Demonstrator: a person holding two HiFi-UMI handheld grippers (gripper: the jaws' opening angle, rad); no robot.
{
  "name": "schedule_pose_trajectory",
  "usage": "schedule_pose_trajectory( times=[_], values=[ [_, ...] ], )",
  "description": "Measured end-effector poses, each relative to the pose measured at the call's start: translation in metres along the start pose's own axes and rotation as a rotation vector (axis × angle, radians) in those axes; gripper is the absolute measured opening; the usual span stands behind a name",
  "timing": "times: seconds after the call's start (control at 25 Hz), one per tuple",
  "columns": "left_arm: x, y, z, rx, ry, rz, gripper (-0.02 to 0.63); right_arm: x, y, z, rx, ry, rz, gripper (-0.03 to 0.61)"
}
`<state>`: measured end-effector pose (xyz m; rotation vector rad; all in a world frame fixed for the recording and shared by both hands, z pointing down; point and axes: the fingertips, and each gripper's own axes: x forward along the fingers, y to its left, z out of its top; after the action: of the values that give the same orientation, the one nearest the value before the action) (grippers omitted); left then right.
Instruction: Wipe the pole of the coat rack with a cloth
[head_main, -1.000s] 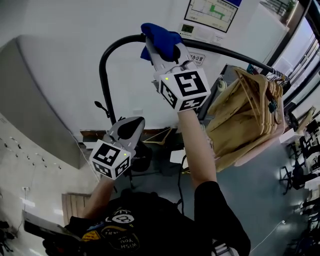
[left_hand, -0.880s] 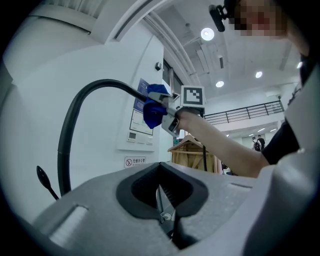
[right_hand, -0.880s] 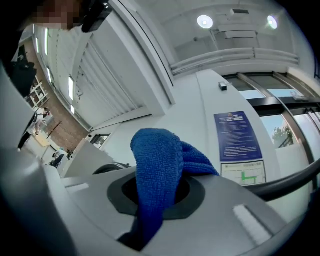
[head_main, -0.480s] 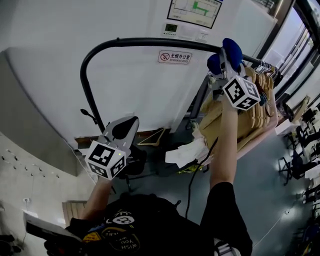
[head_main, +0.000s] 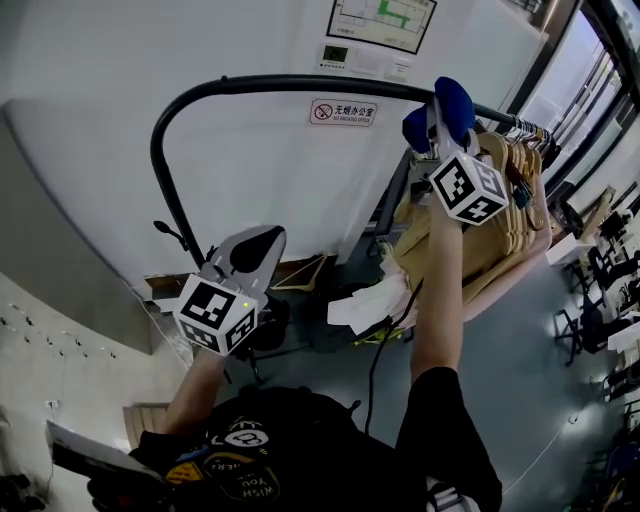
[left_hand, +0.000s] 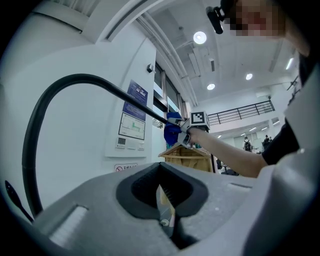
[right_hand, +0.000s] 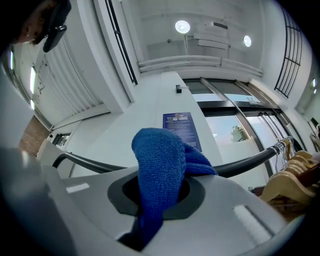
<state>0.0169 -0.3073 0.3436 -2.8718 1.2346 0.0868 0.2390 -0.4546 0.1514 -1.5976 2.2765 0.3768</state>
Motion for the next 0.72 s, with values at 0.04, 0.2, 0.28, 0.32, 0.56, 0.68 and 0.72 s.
schedule_pose_trajectory(
  times=[0.04, 0.2, 0.28, 0.32, 0.56, 0.68, 0.72],
  values=[
    [-0.001, 0.001, 0.001, 0.002, -0.003, 0.001, 0.002, 0.002, 0.017, -0.001, -0.004, 0.000, 0.023, 0.038],
    [-0.004, 0.010, 0.011, 0.019, -0.022, 0.006, 0.002, 0.011, 0.099, -0.005, -0.032, -0.007, 0.142, 0.040],
    [-0.008, 0.015, 0.020, 0.034, -0.035, 0.010, 0.002, 0.015, 0.142, -0.009, -0.036, -0.008, 0.211, 0.041],
    [-0.011, 0.018, 0.024, 0.041, -0.043, 0.014, 0.002, 0.016, 0.163, -0.012, -0.041, -0.004, 0.244, 0.041],
    [-0.031, 0.035, 0.045, 0.065, -0.086, 0.048, 0.002, 0.032, 0.268, -0.045, -0.091, 0.072, 0.403, 0.041],
    [-0.036, 0.042, 0.042, 0.052, -0.082, 0.062, 0.002, 0.038, 0.299, -0.055, -0.107, 0.093, 0.462, 0.041],
    [-0.036, 0.044, 0.042, 0.049, -0.080, 0.064, 0.002, 0.039, 0.304, -0.054, -0.109, 0.092, 0.472, 0.041]
  ],
)
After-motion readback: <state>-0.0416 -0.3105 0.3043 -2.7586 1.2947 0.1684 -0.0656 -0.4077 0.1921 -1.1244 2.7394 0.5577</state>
